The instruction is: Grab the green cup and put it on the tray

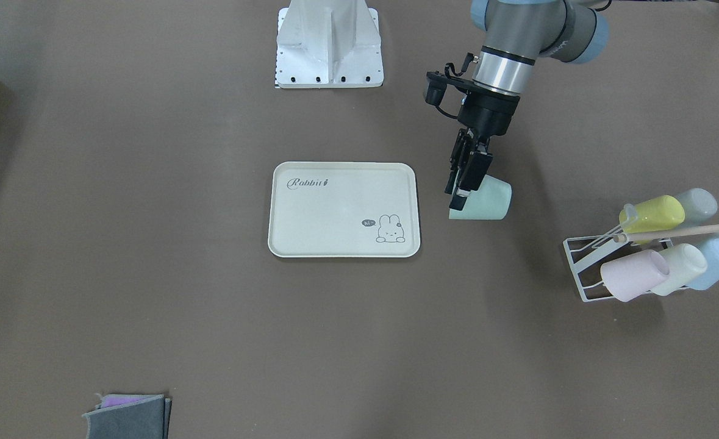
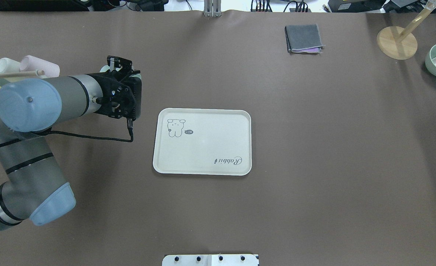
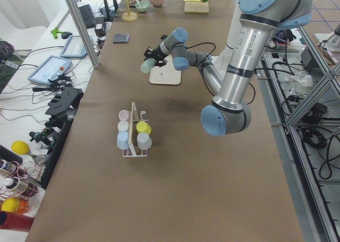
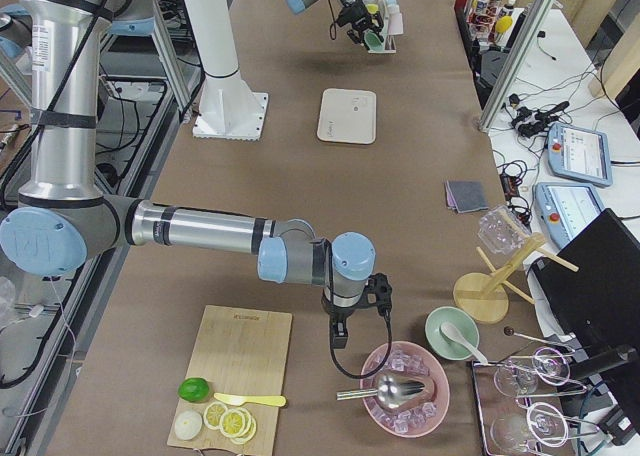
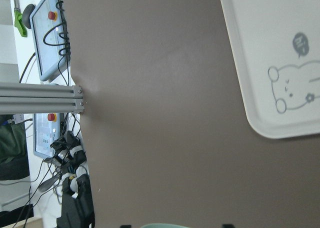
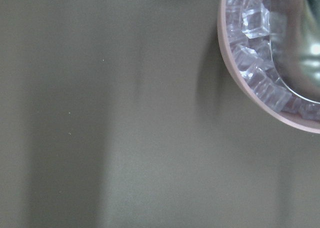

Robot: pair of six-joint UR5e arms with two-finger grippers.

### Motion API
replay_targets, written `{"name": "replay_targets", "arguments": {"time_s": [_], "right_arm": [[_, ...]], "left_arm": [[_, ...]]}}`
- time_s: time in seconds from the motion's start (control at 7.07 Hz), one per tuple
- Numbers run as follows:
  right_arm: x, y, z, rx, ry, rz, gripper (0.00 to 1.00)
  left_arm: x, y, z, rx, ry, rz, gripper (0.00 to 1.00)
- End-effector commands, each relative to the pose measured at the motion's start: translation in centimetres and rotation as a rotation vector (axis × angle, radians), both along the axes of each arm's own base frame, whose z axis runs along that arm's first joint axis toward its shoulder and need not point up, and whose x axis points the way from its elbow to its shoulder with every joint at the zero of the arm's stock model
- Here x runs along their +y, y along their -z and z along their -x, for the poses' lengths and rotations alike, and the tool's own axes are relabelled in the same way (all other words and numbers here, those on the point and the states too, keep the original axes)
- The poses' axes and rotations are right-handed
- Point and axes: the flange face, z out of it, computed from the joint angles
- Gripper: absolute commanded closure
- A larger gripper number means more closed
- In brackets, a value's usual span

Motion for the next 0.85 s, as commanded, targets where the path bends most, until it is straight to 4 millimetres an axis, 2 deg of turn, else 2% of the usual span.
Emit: {"name": "replay_targets", "arguments": {"time_s": [0.0, 0.14, 0.28, 0.42, 0.57, 0.71], "right_arm": [[-3.9, 3.4, -1.0, -0.002, 0.055, 0.067, 0.00], [-3.6, 3.0, -1.3, -0.007, 0.066, 0.057, 0.00], [-3.9, 3.2, -1.2, -0.001, 0.061, 0.061, 0.00], [-3.7, 3.0, -1.2, -0.002, 0.060, 0.066, 0.00], [-3.5, 2.7, -1.2, -0.002, 0.061, 0.073, 0.00], [-3.5, 3.0, -1.3, -0.002, 0.058, 0.073, 0.00]], "left_arm": [[0.3, 0.0, -2.2, 0.251, -0.099, 0.035, 0.44], [0.5, 0.8, -3.5, 0.364, -0.152, 0.072, 0.44], [2.5, 0.9, -6.2, 0.453, -0.204, 0.100, 0.44], [3.1, 2.3, -7.9, 0.533, -0.230, 0.134, 0.44], [4.2, 2.7, -9.8, 0.627, -0.258, 0.225, 0.44], [4.2, 2.9, -11.5, 0.695, -0.282, 0.259, 0.44]]}}
